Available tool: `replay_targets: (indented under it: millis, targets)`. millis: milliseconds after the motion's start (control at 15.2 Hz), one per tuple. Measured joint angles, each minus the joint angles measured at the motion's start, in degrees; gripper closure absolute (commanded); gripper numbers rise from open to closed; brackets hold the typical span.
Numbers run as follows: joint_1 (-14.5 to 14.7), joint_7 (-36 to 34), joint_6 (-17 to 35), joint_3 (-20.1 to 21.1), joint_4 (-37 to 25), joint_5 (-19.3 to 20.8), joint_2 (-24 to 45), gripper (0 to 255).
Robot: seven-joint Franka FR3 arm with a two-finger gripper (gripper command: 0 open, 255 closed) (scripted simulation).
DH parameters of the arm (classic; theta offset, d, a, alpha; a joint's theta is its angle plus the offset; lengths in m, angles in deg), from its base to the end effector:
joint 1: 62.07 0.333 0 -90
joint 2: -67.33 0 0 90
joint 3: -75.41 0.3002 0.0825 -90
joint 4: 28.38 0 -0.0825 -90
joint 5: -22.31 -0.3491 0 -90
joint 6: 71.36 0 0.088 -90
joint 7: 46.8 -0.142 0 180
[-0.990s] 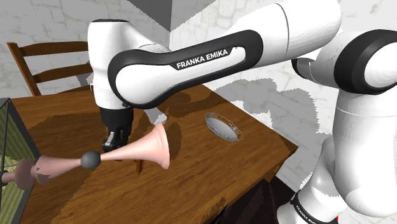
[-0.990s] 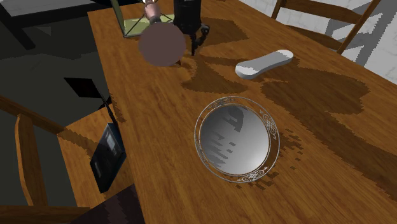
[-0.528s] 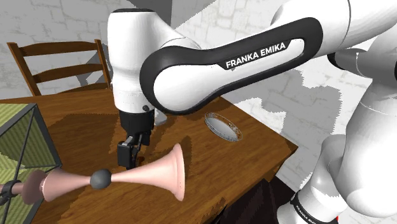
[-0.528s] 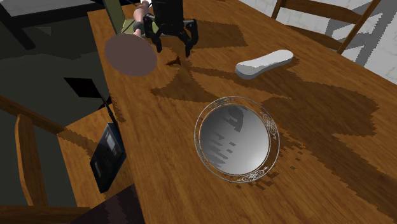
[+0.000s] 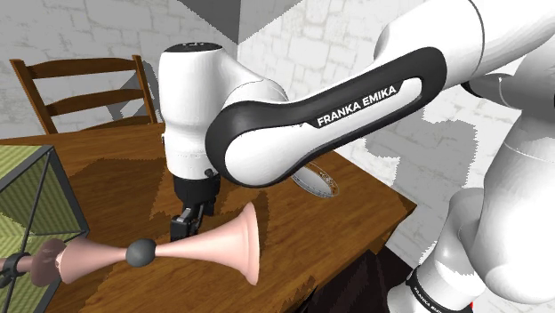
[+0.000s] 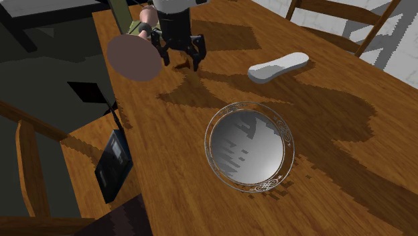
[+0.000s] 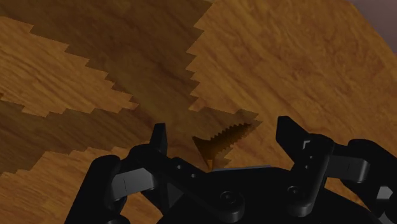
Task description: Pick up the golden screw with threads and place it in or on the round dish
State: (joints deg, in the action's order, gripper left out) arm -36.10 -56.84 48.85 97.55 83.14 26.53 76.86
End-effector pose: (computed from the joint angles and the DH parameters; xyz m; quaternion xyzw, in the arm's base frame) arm 0.3808 0.4084 0.3692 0.9399 0.3414 -0.0003 0.0009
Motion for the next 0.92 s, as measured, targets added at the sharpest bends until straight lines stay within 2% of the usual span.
replay_targets:
  millis: [396, 462, 924]
  targets:
    - [0.06, -0.06, 0.53, 0.03, 0.4, 0.07, 0.18, 0]
    - [0.06, -0.06, 0.53, 0.03, 0.4, 0.07, 0.18, 255]
    - [0.04, 0.01, 0.47, 0.05, 0.32, -0.02, -0.05, 255]
